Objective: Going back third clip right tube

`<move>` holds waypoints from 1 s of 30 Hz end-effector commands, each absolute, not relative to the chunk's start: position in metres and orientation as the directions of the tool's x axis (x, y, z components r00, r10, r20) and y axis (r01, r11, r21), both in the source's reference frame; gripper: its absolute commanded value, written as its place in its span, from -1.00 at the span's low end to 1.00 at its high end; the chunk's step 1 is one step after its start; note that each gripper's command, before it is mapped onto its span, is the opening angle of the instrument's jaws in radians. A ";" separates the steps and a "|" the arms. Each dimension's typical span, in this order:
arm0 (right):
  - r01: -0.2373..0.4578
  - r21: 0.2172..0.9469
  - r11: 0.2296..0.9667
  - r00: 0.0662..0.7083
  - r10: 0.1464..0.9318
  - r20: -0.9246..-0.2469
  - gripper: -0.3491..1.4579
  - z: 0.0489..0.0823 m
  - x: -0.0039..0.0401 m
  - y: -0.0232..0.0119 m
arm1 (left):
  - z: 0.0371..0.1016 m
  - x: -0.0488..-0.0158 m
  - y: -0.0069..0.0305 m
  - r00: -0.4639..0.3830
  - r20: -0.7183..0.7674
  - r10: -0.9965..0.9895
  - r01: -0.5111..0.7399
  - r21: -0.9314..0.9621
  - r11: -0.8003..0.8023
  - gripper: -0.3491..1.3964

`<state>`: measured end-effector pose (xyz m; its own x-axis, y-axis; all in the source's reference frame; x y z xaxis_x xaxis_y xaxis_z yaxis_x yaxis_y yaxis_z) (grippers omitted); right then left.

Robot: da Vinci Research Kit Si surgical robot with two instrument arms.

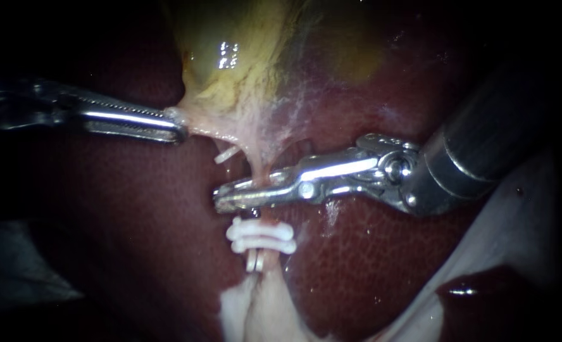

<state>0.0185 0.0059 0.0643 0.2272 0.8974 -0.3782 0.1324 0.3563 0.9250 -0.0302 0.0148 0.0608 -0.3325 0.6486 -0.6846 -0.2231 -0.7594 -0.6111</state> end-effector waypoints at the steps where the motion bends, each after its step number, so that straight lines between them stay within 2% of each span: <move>1: 0.132 0.925 0.357 0.227 0.897 -0.379 -0.89 0.0645 0.0185 0.0057 | 0.0608 -0.0302 0.0148 -0.332 -0.685 0.649 -0.223 -0.611 -0.759 -1.00; 5: 0.115 0.898 0.425 0.220 0.871 -0.440 -0.33 0.0657 0.0186 0.0049 | 0.0608 -0.0301 0.0148 -0.333 -0.685 0.649 -0.223 -0.611 -0.759 -1.00; 8: 0.051 0.868 0.494 0.237 0.838 -0.491 -0.13 0.0668 0.0187 0.0047 | 0.0608 -0.0301 0.0148 -0.333 -0.685 0.648 -0.222 -0.611 -0.760 -1.00; 11: 0.006 0.843 0.537 0.244 0.817 -0.522 -0.09 0.0674 0.0183 0.0049 | 0.0608 -0.0300 0.0148 -0.333 -0.685 0.648 -0.222 -0.611 -0.760 -1.00; 19: -0.044 0.801 0.596 0.253 0.783 -0.569 -0.07 0.0669 0.0163 0.0053 | 0.0608 -0.0300 0.0148 -0.333 -0.685 0.648 -0.222 -0.611 -0.760 -1.00; 30: -0.023 0.781 0.624 0.258 0.759 -0.598 -0.07 0.0655 0.0134 0.0056 | 0.0608 -0.0299 0.0148 -0.333 -0.685 0.648 -0.221 -0.611 -0.760 -1.00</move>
